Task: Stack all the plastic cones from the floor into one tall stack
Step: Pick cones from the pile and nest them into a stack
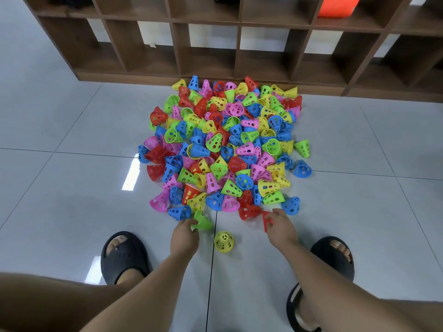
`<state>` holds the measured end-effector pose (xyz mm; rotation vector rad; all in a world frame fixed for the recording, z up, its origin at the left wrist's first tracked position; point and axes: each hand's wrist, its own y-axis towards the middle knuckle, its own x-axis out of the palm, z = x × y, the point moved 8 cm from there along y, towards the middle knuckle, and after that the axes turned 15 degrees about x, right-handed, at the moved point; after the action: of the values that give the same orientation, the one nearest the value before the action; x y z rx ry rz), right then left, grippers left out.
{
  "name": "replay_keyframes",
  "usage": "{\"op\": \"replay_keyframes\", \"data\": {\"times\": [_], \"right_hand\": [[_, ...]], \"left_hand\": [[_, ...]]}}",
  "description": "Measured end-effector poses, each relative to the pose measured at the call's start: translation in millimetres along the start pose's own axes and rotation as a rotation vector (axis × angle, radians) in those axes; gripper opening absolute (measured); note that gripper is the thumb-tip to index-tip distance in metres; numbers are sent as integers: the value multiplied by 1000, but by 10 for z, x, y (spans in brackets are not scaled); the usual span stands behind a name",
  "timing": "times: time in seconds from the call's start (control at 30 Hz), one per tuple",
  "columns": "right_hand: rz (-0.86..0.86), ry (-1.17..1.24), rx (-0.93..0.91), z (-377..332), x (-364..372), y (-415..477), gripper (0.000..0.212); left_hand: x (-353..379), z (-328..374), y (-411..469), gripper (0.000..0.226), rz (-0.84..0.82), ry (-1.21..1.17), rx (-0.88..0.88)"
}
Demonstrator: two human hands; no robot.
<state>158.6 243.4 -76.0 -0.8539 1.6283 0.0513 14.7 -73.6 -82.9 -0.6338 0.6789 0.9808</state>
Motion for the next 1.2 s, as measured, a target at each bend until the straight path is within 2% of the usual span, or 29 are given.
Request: {"op": "replay_keyframes", "data": {"times": [0.13, 0.23, 0.33, 0.43, 0.53, 0.6, 0.7, 0.8, 0.9, 1.0, 1.1, 1.2], "right_hand": [[27, -70, -11, -47, 47, -69, 27], [50, -23, 23, -68, 18, -99, 22], [26, 168, 94, -70, 7, -99, 16], [18, 402, 132, -125, -78, -108, 24], [40, 584, 224, -130, -174, -36, 10], [-29, 814, 335, -84, -144, 37, 13], [-241, 1226, 486, -84, -37, 34, 12], [-412, 1367, 522, -184, 0, -55, 17], [-611, 1360, 494, -340, 102, -232, 20], [-734, 1217, 461, -426, 287, -432, 13], [-709, 1009, 420, -420, 471, -516, 12], [-628, 901, 387, -379, 575, -504, 13]], "left_hand": [[23, 5, -52, 28, 16, -13, -28], [-50, 129, -10, 15, 68, -82, -12], [-153, 292, 74, 11, 115, -181, 4], [-196, 438, 135, 10, 155, -304, -1], [-161, 556, 156, 16, 172, -486, -55], [-58, 601, 159, 20, 139, -609, -94], [111, 628, 133, 16, 50, -685, -107], [243, 640, 44, 21, -17, -682, -106], [371, 595, -46, 30, -81, -593, -132], [453, 478, -91, 29, -99, -498, -167], [517, 397, -144, 27, -122, -428, -183], [543, 297, -194, 26, -139, -373, -202]]}}
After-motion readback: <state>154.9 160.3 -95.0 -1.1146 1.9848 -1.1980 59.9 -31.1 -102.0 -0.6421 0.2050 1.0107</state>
